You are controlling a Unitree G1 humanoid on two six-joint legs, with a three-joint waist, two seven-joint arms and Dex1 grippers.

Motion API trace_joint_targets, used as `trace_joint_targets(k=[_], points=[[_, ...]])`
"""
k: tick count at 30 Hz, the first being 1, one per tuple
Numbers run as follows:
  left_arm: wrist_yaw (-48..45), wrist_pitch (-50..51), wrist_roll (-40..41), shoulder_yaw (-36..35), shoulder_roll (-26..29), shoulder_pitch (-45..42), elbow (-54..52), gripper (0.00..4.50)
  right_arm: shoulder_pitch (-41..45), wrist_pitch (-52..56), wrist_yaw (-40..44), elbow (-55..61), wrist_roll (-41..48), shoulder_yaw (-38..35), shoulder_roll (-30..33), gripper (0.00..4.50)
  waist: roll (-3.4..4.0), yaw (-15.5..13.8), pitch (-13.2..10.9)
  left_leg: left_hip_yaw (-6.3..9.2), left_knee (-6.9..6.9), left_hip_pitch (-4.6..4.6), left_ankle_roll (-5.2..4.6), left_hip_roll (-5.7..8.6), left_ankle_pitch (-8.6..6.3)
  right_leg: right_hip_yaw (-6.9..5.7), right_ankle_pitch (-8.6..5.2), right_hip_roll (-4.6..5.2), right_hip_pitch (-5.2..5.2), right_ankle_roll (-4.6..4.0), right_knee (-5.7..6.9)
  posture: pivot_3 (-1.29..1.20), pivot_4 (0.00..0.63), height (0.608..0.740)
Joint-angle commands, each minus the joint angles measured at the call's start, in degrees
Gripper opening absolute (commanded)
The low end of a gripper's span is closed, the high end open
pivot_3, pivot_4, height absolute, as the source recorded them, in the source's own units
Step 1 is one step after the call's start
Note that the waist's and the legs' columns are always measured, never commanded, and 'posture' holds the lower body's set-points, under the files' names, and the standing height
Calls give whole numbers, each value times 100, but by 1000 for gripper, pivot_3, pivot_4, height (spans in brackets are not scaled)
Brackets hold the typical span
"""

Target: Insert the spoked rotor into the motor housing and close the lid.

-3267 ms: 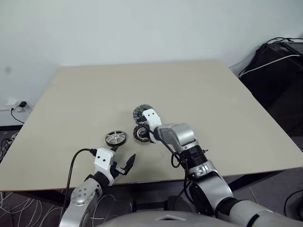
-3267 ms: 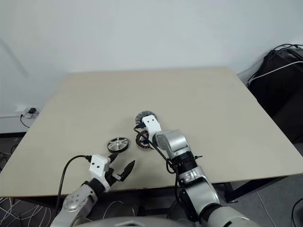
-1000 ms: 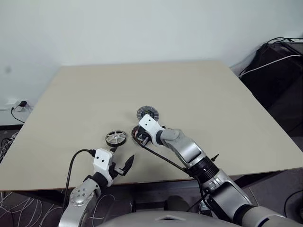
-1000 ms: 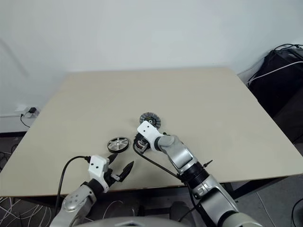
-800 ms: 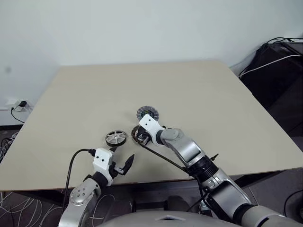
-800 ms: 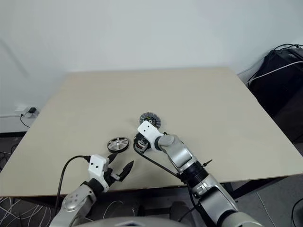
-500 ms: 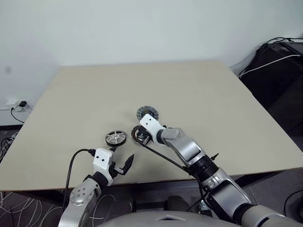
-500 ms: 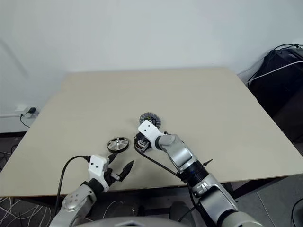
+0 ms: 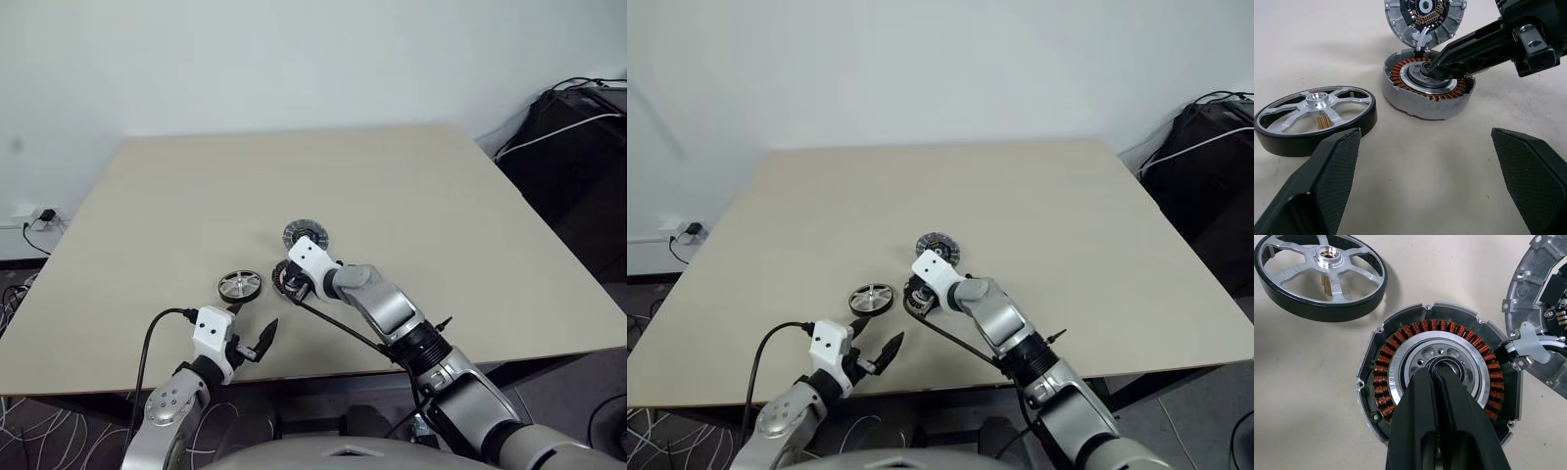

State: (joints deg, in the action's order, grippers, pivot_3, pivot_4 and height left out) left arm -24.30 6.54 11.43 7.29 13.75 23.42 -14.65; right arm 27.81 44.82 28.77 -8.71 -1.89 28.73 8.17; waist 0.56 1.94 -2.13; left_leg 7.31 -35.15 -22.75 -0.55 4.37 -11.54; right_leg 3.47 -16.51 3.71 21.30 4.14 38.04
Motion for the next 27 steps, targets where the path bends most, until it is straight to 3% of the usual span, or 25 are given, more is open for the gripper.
trace_joint_targets(k=[1,5,6,9,18,22,27], points=[[-9,-133,21,-31,-23,-53,-127,4500,118,53,36,149,-12,-77,-35,34,0,0,0,0,0,0,0,0,0,0,0,0,0,0,0,0,0,740],[-12,-139,23,-32,-26,-50,-118,4500,122,72,49,161,3,-89,-45,34,0,0,0,0,0,1,0,0,0,0,2,0,-2,-4,0,0,0,740],[-13,-141,24,-32,-27,-50,-114,4500,123,75,49,167,8,-95,-48,509,0,0,0,0,-1,2,0,0,0,0,2,0,-2,-3,0,0,0,740],[-22,-157,25,-33,-28,-52,-90,4500,124,60,27,231,15,-131,-59,1323,0,4,1,0,-1,1,0,0,0,0,2,-1,-2,-4,0,0,0,740],[-69,-212,41,-44,-14,-59,-18,4500,56,300,-61,960,297,-512,-167,1323,0,5,1,1,-1,2,0,0,0,0,2,0,-2,9,1,0,0,740],[-104,-239,39,-55,-15,-65,23,4500,-9,304,-148,867,264,-492,-182,60,0,1,1,1,-2,2,0,0,0,0,-1,0,-3,5,1,0,0,740],[-119,-278,35,-52,-19,-65,69,4500,-16,241,-243,578,209,-401,-266,25,0,9,1,0,-2,2,0,0,0,0,5,-1,-2,-4,1,0,0,740]])
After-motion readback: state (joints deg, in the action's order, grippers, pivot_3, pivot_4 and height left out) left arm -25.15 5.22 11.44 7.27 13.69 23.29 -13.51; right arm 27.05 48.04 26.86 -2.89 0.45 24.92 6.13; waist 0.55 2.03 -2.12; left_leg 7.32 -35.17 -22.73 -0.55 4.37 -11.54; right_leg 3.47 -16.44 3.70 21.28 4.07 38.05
